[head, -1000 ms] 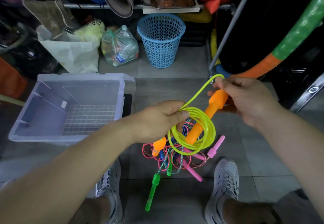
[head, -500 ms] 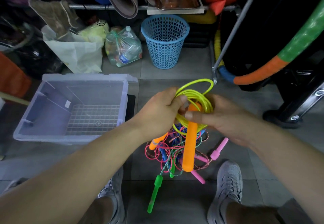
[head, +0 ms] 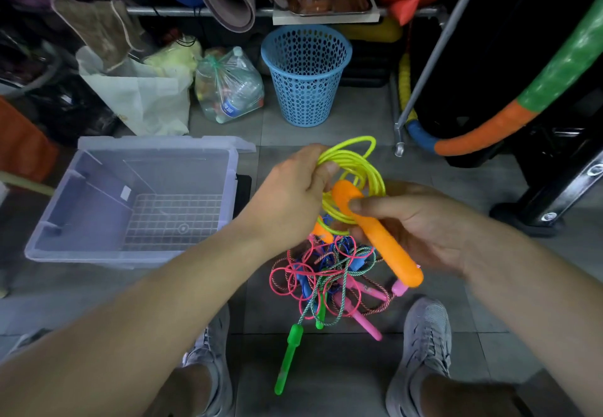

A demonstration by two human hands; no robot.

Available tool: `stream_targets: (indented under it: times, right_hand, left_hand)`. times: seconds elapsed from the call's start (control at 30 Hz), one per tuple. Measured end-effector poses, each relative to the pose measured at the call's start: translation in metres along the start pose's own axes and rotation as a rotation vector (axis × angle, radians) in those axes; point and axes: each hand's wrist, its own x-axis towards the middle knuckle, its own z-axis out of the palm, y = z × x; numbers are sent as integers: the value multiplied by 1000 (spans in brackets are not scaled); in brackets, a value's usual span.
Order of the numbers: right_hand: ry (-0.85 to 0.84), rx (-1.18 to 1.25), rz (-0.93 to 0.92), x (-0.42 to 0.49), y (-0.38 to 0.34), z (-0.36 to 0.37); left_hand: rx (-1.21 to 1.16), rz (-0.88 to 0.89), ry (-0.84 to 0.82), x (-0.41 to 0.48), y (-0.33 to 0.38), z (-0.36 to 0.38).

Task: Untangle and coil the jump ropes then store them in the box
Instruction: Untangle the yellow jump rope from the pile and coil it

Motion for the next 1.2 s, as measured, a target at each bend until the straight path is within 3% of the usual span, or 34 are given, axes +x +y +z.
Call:
stream_targets:
  times: [0.1,0.27,0.43,0.5,0.73,0.87,0.97,1.07,1.2]
  right_hand:
    - [-59,34,-8,-1,-1,-1]
    - [-4,28,-2,-1,0,-4]
    - [-62,-335,45,-13,-3,-5]
    - [43,-404,-32,-10,-9,-10]
    - [468,-136,-306,1,-20,-26]
    - [617,-327,-450,8,-15,-31]
    - [577,-501,-503,8,-13,-35]
    - [532,-515,-487,5,-17,-41]
    - [539,-231,-488,9,-19,-44]
  left_hand:
    - [91,42,22,0,-2,0]
    - [145,29,116,2,-4,1]
    - [73,-191,225,11,-9,-12]
    - [-24,-264,219,14,-13,-15]
    - [-121,-289,123,14,-15,-15]
    - [-42,-244,19,12,-16,-15]
    - [-268,-313,-31,11,-16,-14]
    - [-534,-405,-74,10,-11,-15]
    - [-645,-379,-176,7,-7,-13]
